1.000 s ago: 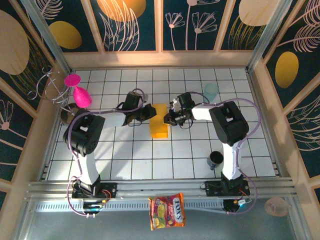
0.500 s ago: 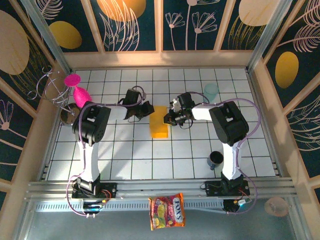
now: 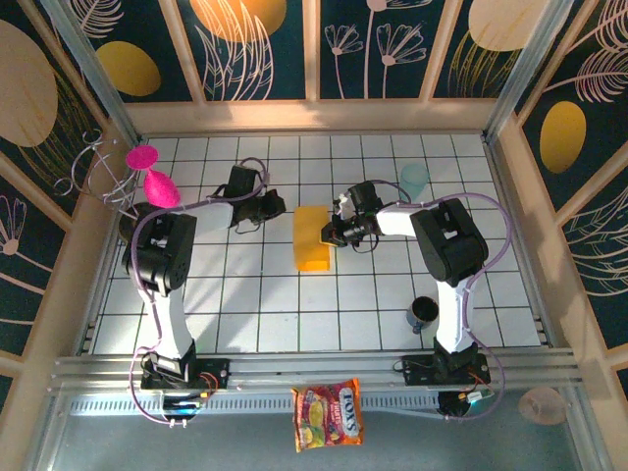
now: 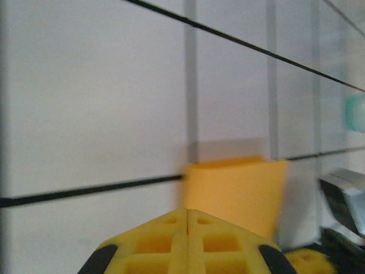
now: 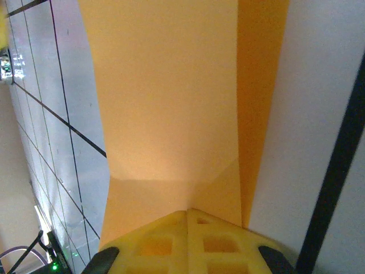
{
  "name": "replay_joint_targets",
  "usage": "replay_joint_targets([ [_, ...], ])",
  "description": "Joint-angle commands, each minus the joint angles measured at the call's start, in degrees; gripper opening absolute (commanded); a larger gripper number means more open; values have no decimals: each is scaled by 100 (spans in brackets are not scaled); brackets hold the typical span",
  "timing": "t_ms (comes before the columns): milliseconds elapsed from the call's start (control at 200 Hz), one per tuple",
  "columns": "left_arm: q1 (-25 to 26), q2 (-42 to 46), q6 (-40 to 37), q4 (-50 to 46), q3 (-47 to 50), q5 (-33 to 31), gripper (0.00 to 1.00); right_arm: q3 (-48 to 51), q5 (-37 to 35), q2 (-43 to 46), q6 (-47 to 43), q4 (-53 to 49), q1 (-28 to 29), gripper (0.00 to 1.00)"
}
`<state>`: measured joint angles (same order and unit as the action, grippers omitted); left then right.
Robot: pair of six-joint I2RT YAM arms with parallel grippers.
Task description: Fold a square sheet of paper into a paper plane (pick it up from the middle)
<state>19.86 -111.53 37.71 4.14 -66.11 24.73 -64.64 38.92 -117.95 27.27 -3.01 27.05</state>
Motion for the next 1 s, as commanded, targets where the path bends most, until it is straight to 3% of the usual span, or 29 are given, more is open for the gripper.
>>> replay_joint_targets([
  [0, 381, 32, 206, 330, 22, 319, 1, 463, -1743, -1028, -336, -1063, -76, 0],
  [185, 475, -598, 408, 535, -342, 394, 1, 468, -1750, -1042, -344, -1066, -73, 0],
  [295, 408, -1028, 205, 115, -830, 165, 0, 455, -1773, -1035, -352, -1074, -77, 0],
  [591, -161, -1515, -126, -445, -1218, -338, 0, 479, -1839, -980, -371, -1103, -94, 0],
  [726, -469, -1729, -349, -720, -1425, -198, 0, 477, -1844, -950, -379, -1097, -96, 0],
  [871, -488, -1407, -577, -1117, -1629, -151, 1, 475, -1852, -910, -381, -1097, -103, 0],
  [996, -381, -542, -275, -757, -1010, 13, 1, 477, -1845, -892, -388, -1101, -99, 0],
])
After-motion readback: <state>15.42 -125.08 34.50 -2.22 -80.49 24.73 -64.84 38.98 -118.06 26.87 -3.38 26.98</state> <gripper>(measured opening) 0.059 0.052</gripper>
